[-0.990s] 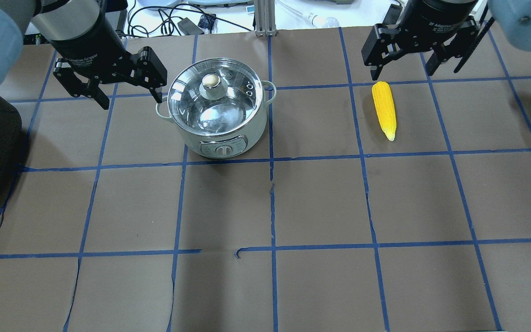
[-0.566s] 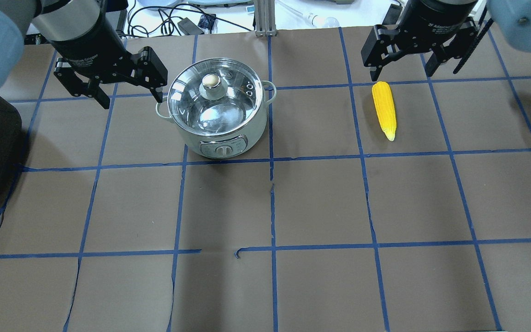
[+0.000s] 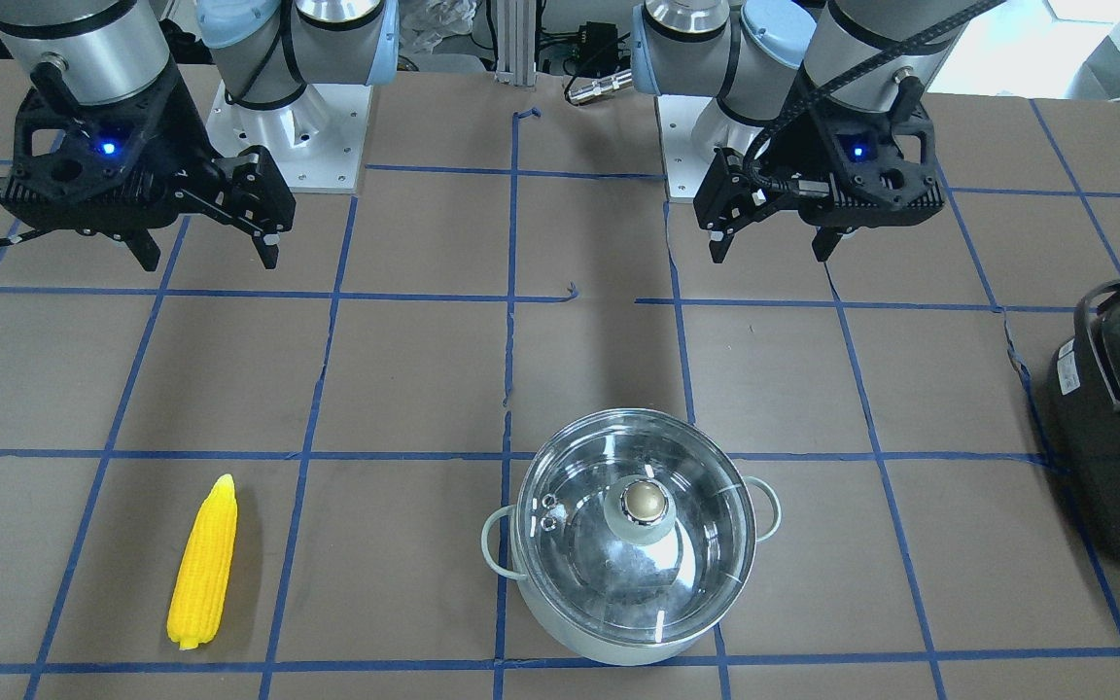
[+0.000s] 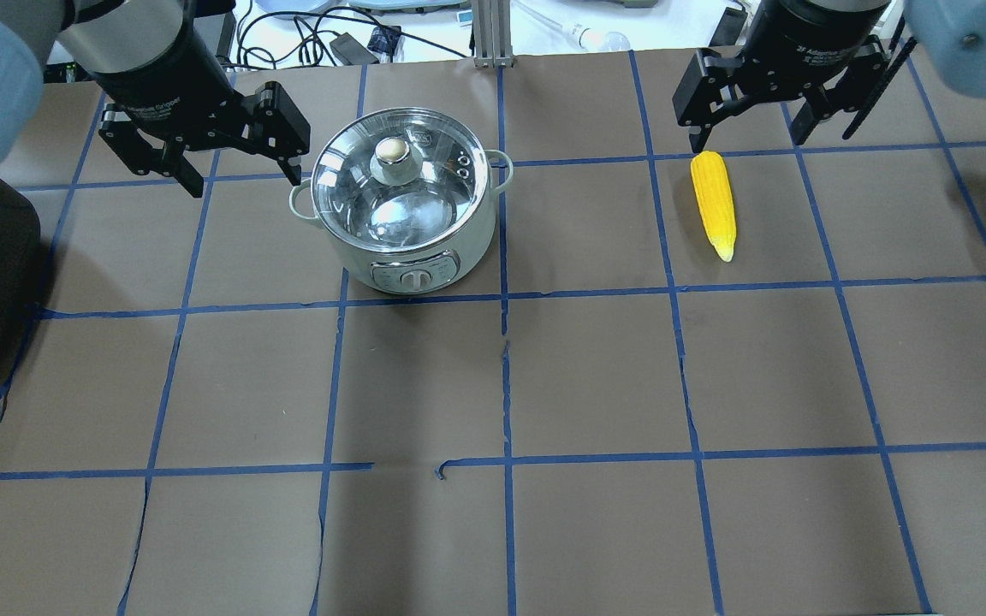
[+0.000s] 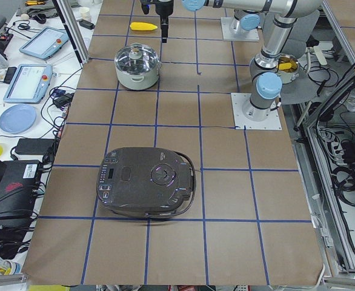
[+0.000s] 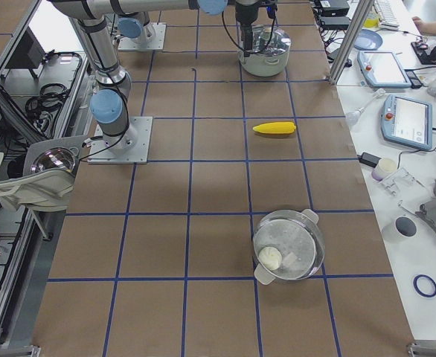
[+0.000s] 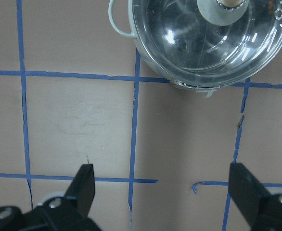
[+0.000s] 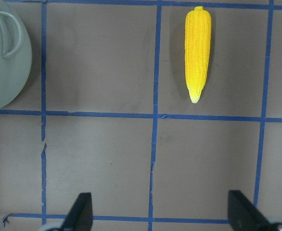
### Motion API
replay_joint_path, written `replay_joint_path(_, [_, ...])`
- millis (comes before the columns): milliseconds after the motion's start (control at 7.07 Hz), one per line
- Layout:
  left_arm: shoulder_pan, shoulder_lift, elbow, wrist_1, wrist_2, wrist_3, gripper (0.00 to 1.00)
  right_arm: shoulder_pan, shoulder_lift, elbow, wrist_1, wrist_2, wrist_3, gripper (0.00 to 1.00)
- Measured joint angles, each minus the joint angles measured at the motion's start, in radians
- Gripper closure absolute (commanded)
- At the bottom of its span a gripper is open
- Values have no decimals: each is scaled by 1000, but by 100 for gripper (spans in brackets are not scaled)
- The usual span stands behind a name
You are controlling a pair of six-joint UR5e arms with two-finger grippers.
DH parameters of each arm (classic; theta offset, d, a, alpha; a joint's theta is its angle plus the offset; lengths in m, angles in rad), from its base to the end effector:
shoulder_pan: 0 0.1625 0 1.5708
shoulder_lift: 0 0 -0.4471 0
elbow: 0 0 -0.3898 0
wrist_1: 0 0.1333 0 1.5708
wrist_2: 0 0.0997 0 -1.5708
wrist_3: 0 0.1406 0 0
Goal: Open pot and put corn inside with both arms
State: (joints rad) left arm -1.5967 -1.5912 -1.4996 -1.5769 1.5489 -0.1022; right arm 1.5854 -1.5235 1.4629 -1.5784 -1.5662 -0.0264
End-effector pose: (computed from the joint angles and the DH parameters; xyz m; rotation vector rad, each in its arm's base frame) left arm -0.1494 -0.5006 0.4933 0.1181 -3.1139 0.0673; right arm 0.1415 -0.5173 0.4992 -0.0645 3.1349 -0.1070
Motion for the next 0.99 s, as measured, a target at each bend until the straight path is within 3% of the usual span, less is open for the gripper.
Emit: replay_joint_path(990, [1,3,-21,35,-3,4,0,-92,44,-9,-63,14,-12,0])
